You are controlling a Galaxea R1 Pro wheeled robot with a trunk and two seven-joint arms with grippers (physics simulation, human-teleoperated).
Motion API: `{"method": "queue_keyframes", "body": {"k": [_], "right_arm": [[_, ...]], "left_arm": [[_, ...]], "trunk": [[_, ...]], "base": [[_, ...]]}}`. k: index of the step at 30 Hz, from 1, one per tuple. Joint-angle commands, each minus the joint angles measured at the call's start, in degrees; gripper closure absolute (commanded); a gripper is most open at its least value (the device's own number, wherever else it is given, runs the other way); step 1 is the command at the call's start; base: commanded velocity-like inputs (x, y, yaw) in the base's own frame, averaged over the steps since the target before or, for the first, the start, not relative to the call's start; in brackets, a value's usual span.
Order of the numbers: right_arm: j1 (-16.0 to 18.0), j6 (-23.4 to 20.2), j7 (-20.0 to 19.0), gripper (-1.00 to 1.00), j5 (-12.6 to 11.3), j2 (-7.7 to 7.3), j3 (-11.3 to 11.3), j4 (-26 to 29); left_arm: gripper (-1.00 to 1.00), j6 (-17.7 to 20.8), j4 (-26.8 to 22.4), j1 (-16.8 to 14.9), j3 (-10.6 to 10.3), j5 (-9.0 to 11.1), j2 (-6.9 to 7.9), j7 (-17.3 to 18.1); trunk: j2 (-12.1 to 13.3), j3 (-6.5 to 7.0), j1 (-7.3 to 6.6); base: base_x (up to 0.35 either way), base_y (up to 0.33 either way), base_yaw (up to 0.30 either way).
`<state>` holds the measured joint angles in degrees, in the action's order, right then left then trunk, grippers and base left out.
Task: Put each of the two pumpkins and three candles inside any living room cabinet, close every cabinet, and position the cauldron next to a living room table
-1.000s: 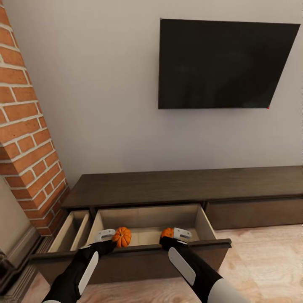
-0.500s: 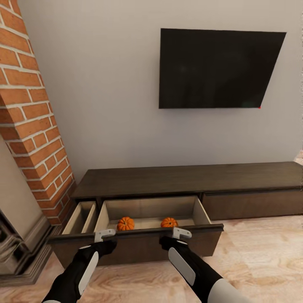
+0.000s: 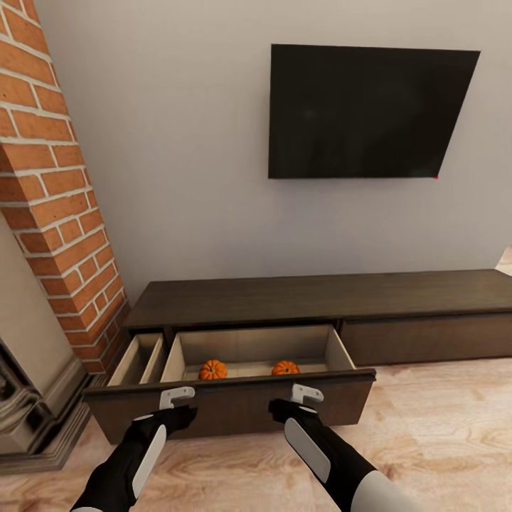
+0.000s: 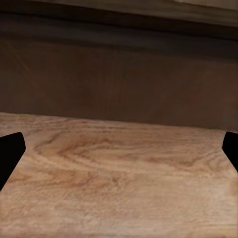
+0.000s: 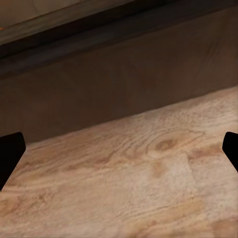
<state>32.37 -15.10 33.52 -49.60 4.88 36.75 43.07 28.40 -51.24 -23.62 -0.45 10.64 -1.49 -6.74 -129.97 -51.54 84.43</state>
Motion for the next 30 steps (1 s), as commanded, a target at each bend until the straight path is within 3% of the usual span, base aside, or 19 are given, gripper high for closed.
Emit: {"method": "queue_keyframes", "body": {"k": [1, 5, 16, 21, 30], "right_arm": [[0.07, -0.19, 0.40, -1.00, -0.24, -0.04, 0.18, 0.08], [0.09, -0.19, 0.40, -1.00, -0.24, -0.03, 0.19, 0.08], [0.06, -0.09, 0.32, -1.00, -0.31, 0.01, 0.16, 0.07], [0.06, 3.00, 0.16, -1.00, -0.44, -0.01, 0.29, 0.02], [0.06, 5.18, -3.06, -1.00, -0.42, 0.04, 0.42, 0.00]], "left_arm": [[-1.00, 0.24, -0.09, -0.02, -0.03, 0.61, 0.00, -0.43], [-1.00, 0.16, -0.09, -0.02, -0.05, 0.60, 0.00, -0.46], [-1.00, 0.06, -1.30, -0.02, -0.27, 0.60, 0.08, -0.22], [-1.00, -0.23, -1.66, 0.09, -0.51, 0.54, 0.09, -0.17], [-1.00, -0.48, -1.56, 0.15, -0.59, 0.32, 0.25, -0.59]], "trunk": [[-0.44, -0.24, 0.22], [-2.05, -0.96, 1.09], [-2.85, -1.32, 1.53], [-2.85, -1.32, 1.53], [-6.46, -2.94, 3.51]], "base": [[0.000, 0.000, 0.000], [0.000, 0.000, 0.000], [0.000, 0.000, 0.000], [0.000, 0.000, 0.000], [0.000, 0.000, 0.000]]}}
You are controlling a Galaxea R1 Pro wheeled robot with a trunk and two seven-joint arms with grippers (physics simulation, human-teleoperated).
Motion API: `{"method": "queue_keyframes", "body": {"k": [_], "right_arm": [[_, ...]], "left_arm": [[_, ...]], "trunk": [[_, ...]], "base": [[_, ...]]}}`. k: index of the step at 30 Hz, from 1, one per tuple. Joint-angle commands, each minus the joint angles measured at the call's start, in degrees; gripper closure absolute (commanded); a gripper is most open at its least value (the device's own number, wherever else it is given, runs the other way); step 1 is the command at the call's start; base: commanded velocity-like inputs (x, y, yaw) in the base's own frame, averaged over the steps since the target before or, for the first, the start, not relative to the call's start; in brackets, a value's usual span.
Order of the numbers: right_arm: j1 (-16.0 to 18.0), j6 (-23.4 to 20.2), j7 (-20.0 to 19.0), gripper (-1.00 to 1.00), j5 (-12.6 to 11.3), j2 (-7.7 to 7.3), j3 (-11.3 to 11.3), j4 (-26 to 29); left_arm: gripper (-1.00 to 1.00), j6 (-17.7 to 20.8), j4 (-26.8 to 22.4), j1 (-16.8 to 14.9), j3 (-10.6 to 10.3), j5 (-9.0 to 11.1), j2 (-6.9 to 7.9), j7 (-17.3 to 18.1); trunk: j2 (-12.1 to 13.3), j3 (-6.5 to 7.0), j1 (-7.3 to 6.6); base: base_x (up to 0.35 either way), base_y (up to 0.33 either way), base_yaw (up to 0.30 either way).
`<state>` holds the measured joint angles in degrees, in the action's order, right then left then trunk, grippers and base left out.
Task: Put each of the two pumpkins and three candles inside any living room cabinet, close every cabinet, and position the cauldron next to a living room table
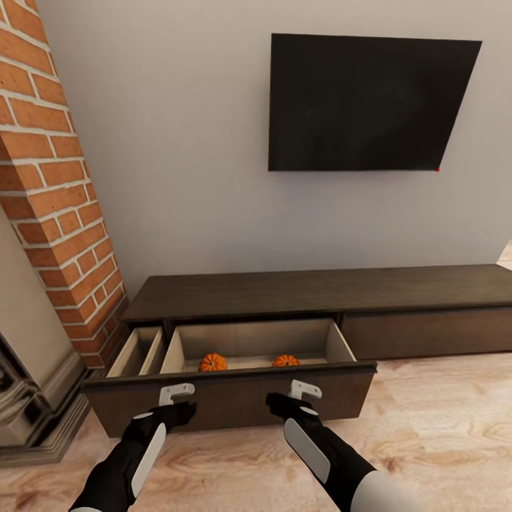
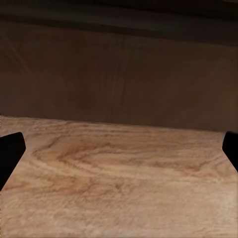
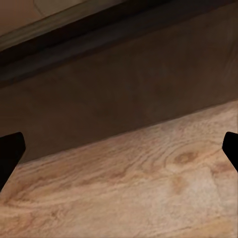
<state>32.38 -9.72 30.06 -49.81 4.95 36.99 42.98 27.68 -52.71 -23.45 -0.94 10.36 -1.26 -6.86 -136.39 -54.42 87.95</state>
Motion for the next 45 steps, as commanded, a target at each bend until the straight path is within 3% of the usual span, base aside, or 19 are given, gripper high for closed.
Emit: {"method": "queue_keyframes", "body": {"k": [1, 7, 10, 17, 28, 42, 45], "right_arm": [[0.06, -0.17, 0.38, -1.00, -0.20, -0.03, 0.18, 0.09], [0.06, 4.19, 0.27, -1.00, -0.20, -0.03, 0.74, 0.05], [0.06, 5.79, 0.27, -1.00, -0.20, -0.03, 3.30, 0.02], [0.06, 8.34, 0.27, -1.00, -0.20, -0.03, 7.00, 0.00], [0.06, 8.94, 0.27, -1.00, -0.20, -0.03, 9.22, -0.08], [0.06, 10.52, 0.27, -1.00, 0.67, -0.07, 9.71, -0.08], [0.06, 12.70, 0.28, -1.00, 0.68, -0.10, 11.84, -0.08]], "left_arm": [[-1.00, 0.21, -0.05, -0.02, -0.10, 0.57, 0.02, -0.48], [-1.00, -0.07, 0.33, -0.02, -0.19, 0.30, 0.17, -0.54], [-1.00, -0.86, 0.40, -0.02, -0.27, 0.18, 0.20, -0.59], [-1.00, -1.50, 0.42, -0.02, -0.29, 0.11, 0.21, -0.68], [-1.00, -3.07, 0.42, 0.20, -0.32, 0.03, 0.36, -0.64], [-1.00, -3.51, 0.59, 0.24, -0.34, -0.16, 0.38, -0.61], [-1.00, -3.51, 0.59, 0.24, -0.35, -0.16, 0.38, -0.61]], "trunk": [[-0.44, -0.24, 0.21], [-2.85, -1.32, 1.53], [-4.05, -1.86, 2.19], [-6.85, -3.12, 3.72], [-7.00, -5.55, 4.01], [-7.18, -8.65, 4.37], [-7.22, -9.32, 4.45]], "base": [[0.000, 0.000, 0.000], [0.000, 0.000, 0.000], [0.000, 0.000, 0.000], [0.000, 0.000, 0.000], [0.000, 0.000, 0.000], [0.000, 0.000, 0.000], [0.000, 0.000, 0.000]]}}
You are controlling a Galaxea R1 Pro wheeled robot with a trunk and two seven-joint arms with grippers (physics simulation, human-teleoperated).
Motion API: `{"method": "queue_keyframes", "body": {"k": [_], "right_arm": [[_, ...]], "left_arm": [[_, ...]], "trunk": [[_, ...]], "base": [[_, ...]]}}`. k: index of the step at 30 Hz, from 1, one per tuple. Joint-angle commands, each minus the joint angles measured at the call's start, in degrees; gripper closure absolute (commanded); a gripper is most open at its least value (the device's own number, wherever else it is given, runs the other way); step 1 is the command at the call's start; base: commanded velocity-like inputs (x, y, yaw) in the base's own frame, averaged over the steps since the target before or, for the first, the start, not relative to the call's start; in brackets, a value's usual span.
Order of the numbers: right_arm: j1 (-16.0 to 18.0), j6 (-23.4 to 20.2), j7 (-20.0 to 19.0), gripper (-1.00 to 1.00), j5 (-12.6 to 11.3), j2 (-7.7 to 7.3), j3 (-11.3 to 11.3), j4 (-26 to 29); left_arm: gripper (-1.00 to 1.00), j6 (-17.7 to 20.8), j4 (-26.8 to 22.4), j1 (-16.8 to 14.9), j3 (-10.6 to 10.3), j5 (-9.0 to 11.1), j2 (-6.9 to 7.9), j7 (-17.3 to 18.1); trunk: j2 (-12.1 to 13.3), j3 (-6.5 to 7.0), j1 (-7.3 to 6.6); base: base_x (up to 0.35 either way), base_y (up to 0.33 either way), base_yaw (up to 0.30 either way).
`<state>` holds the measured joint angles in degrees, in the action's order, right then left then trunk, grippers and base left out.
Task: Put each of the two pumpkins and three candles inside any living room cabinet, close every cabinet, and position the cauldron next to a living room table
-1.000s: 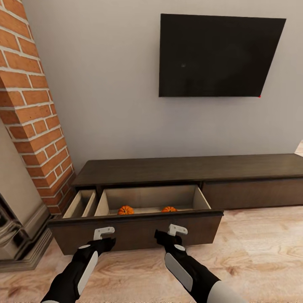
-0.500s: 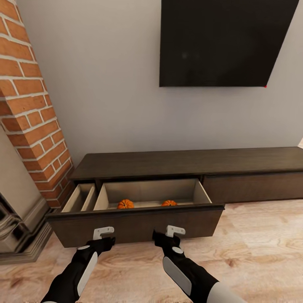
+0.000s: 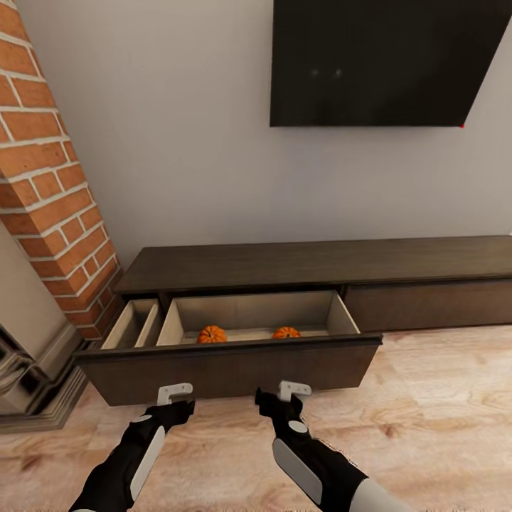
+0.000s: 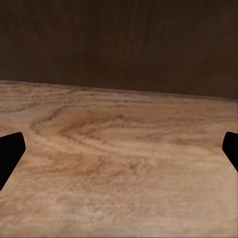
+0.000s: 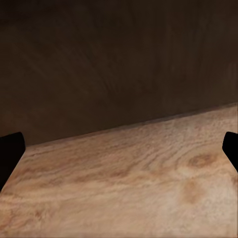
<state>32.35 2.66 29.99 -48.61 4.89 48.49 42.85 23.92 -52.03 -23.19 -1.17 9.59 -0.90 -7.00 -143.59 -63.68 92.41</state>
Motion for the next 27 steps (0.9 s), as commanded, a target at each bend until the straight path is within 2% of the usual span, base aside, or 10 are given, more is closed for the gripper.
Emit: {"method": "queue_keyframes", "body": {"k": [1, 5, 13, 22, 27], "right_arm": [[0.08, 1.06, 0.37, -1.00, -0.52, -0.04, 1.23, 0.01], [0.08, 2.37, 0.41, -1.00, -0.52, -0.04, 2.86, -0.03], [0.08, 2.67, 0.42, -1.00, -0.52, -0.05, 3.18, -0.03], [0.08, 2.70, 0.42, -1.00, -0.59, -0.06, 3.18, -0.03], [0.10, 2.75, 0.42, -1.00, -0.60, -0.06, 3.09, -0.04]], "left_arm": [[-1.00, 0.25, -0.09, -0.02, -0.11, 0.60, 0.02, -0.47], [-1.00, 0.25, -0.09, -0.02, -0.09, 0.65, 0.02, -0.44], [-1.00, 0.25, -0.09, -0.02, -0.14, 0.73, 0.02, -0.25], [-1.00, 0.33, -0.09, 0.04, -0.12, 0.81, 0.05, 0.07], [-1.00, 0.34, -0.09, 0.07, -0.14, 0.71, 0.07, -0.09]], "trunk": [[-0.04, -0.28, 0.01], [-0.09, -1.17, 0.11], [-0.20, -2.94, 0.32], [-0.20, -2.94, 0.32], [-0.20, -2.94, 0.32]], "base": [[0.000, 0.000, 0.000], [0.000, 0.000, 0.000], [0.000, 0.000, 0.000], [0.001, 0.000, 0.000], [0.188, 0.000, 0.000]]}}
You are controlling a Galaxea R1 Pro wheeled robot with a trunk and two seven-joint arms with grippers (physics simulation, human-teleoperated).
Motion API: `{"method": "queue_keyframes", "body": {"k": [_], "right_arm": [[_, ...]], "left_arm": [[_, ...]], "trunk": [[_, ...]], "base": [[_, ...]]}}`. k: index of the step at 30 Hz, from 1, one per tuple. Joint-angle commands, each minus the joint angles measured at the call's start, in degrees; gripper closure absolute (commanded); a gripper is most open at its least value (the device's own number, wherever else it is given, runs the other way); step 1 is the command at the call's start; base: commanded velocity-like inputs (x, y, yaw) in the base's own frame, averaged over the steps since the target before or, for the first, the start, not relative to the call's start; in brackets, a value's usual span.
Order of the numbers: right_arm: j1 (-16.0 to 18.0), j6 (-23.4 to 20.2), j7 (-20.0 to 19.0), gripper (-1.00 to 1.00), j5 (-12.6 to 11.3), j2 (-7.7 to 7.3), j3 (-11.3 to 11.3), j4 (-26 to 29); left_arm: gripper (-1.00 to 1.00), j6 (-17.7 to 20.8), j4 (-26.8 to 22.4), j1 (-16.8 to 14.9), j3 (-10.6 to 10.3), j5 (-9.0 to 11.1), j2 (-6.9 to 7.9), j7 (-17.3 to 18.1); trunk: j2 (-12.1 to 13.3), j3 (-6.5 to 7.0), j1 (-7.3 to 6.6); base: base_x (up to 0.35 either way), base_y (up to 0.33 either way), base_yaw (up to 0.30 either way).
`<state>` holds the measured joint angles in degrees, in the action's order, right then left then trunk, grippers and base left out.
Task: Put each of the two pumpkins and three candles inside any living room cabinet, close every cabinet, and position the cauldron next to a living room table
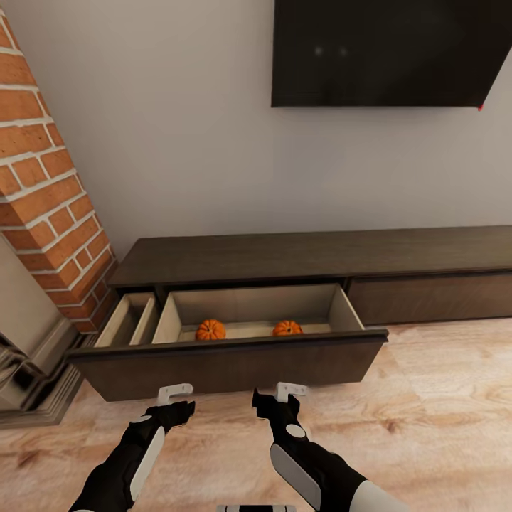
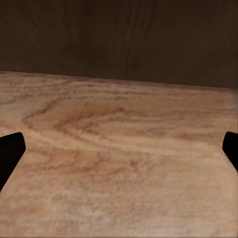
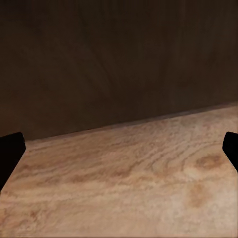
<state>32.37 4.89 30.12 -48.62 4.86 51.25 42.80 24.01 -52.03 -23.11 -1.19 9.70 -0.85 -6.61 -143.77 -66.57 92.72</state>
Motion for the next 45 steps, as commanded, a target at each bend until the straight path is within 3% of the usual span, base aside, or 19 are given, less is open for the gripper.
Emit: {"method": "queue_keyframes", "body": {"k": [1, 31, 45], "right_arm": [[0.08, 0.53, 0.29, -1.00, -0.60, -0.03, 0.29, 0.01], [0.06, 0.56, 0.47, -1.00, -0.68, -0.03, -0.27, 0.01], [0.06, 0.56, 0.47, -1.00, -0.68, -0.03, -0.27, 0.01]], "left_arm": [[-1.00, 0.25, -0.09, -0.01, -0.13, 0.61, 0.03, -0.47], [-1.00, 0.25, -0.09, -0.01, -0.13, 0.58, 0.06, -0.43], [-1.00, 0.25, -0.09, -0.01, -0.13, 0.55, 0.06, -0.42]], "trunk": [[-0.02, -0.05, 0.01], [-0.02, -0.05, 0.01], [-0.02, -0.05, 0.01]], "base": [[0.157, 0.000, 0.000], [0.119, 0.017, 0.000], [0.256, 0.000, 0.000]]}}
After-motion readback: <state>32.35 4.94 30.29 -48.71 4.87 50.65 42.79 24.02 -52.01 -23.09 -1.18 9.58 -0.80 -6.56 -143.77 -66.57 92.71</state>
